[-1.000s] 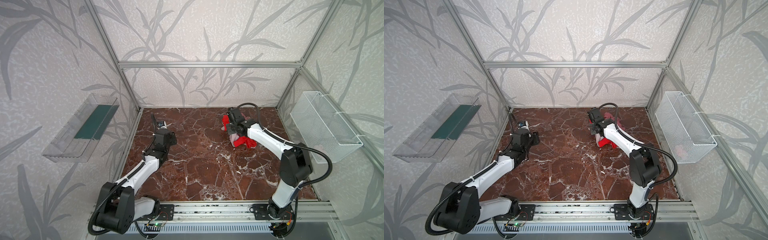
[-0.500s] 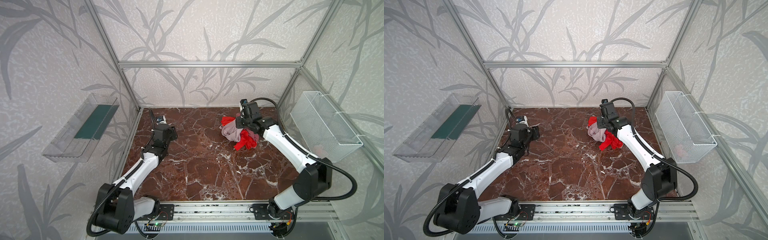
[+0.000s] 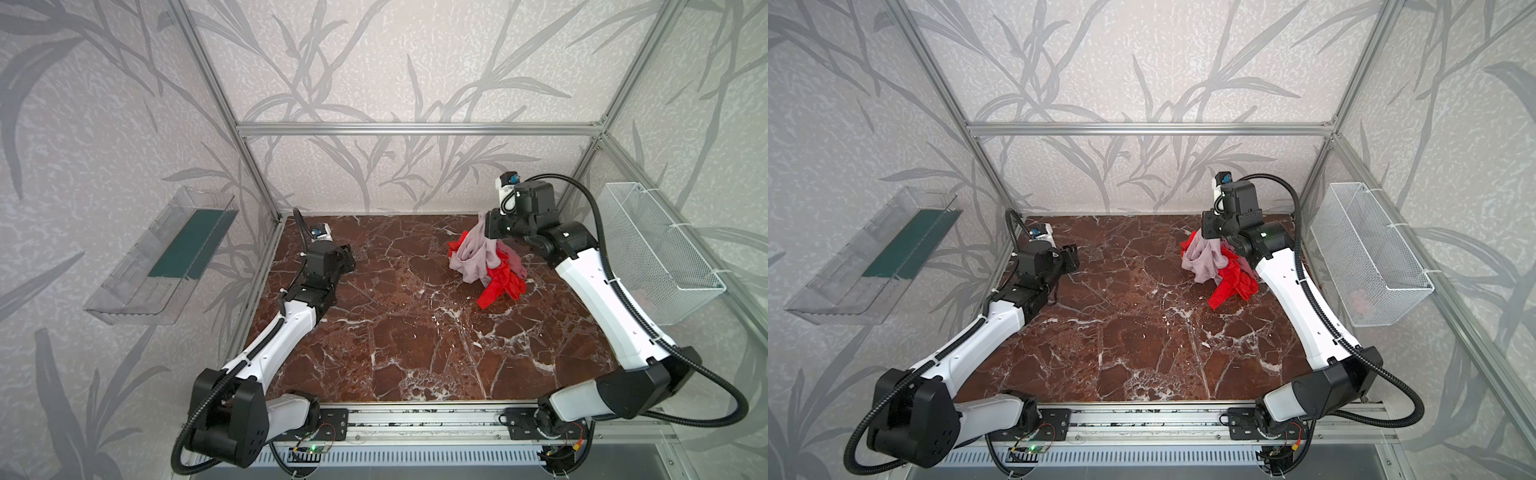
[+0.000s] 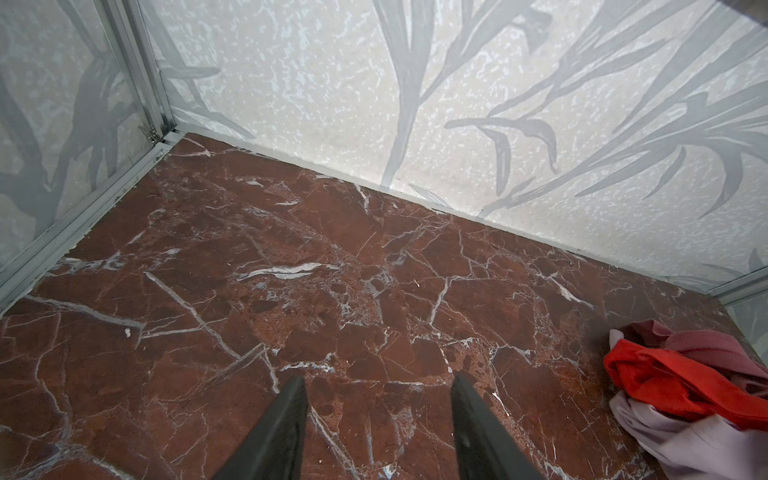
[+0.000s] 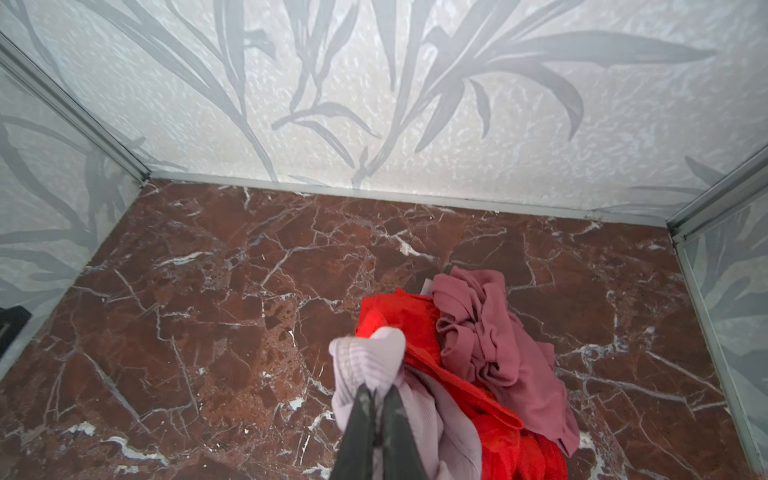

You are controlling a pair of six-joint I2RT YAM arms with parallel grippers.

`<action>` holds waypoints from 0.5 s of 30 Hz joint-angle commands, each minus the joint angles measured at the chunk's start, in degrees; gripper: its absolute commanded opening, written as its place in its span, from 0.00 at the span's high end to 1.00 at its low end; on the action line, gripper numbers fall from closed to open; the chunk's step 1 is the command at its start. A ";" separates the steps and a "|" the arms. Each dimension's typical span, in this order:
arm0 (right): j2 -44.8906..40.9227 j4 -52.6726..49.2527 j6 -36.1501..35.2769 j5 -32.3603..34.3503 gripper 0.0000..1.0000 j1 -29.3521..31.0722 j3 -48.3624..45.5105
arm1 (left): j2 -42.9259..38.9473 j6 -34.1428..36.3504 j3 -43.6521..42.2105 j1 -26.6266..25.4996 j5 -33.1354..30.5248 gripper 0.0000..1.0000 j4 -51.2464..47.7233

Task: Pick out a specific cloth from the pile
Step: 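Lift the lavender shirt high out of the pile with the right gripper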

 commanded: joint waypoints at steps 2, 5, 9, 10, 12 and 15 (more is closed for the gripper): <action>-1.96 -0.43 0.33 -3.90 1.00 -0.30 5.01 | 1.22 -0.46 1.75 -0.25 0.26 0.46 -0.46; -1.63 -0.43 0.86 -5.59 1.00 -0.29 6.99 | 1.36 -0.67 2.04 -0.26 1.06 0.46 -0.62; -0.67 -0.34 1.32 -7.00 1.00 -0.30 9.98 | 1.49 -0.73 2.50 -0.26 1.42 0.47 -0.71; -0.50 0.19 1.40 -7.75 1.00 -0.41 10.43 | 1.27 -0.73 2.66 -0.26 1.57 0.46 -0.80; 0.25 0.45 1.50 -9.24 1.00 -0.38 12.19 | 1.12 -0.72 2.70 -0.26 1.68 0.47 -1.04; 1.74 -0.58 1.38 -10.62 1.00 -0.47 16.29 | 0.93 -0.42 2.99 -0.25 1.60 0.46 -1.16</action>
